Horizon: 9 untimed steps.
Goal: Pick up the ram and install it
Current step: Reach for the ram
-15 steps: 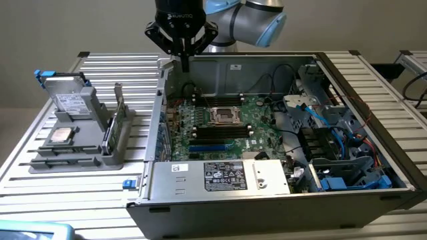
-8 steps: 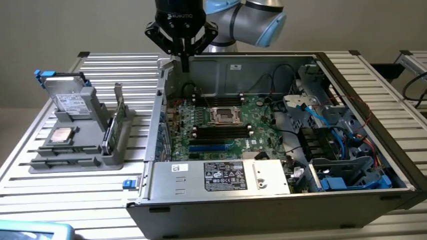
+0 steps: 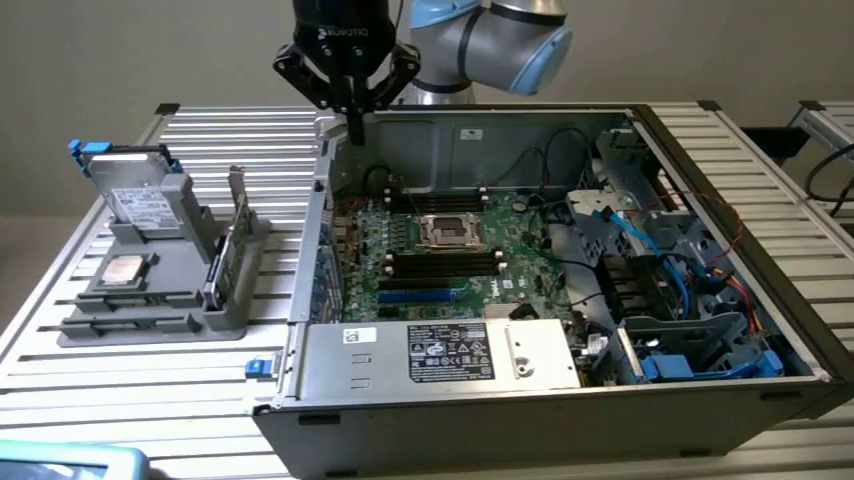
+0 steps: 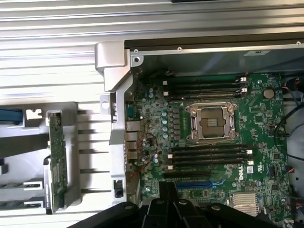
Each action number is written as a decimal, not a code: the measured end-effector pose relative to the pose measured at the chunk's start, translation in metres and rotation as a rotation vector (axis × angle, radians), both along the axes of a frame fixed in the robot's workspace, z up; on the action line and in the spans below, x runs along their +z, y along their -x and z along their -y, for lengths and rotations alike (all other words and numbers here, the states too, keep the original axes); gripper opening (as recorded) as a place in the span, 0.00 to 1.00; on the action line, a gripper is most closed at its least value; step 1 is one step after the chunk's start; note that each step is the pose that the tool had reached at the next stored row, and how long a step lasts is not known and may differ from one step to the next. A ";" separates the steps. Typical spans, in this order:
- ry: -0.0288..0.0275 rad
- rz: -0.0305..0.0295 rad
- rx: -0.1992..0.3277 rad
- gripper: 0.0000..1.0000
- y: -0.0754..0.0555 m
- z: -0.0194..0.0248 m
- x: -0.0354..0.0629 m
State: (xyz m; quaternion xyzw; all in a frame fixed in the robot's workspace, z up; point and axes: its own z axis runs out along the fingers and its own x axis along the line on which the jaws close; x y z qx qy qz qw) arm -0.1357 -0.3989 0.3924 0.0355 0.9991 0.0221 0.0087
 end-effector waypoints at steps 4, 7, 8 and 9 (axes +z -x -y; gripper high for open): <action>0.0123 -0.0045 0.000 0.11 0.018 0.0000 -0.0015; 0.0236 -0.0078 0.000 0.11 0.032 0.0000 -0.0027; 0.0274 -0.0089 0.000 0.11 0.036 0.0000 -0.0031; 0.0309 -0.0097 0.000 0.11 0.041 0.0000 -0.0036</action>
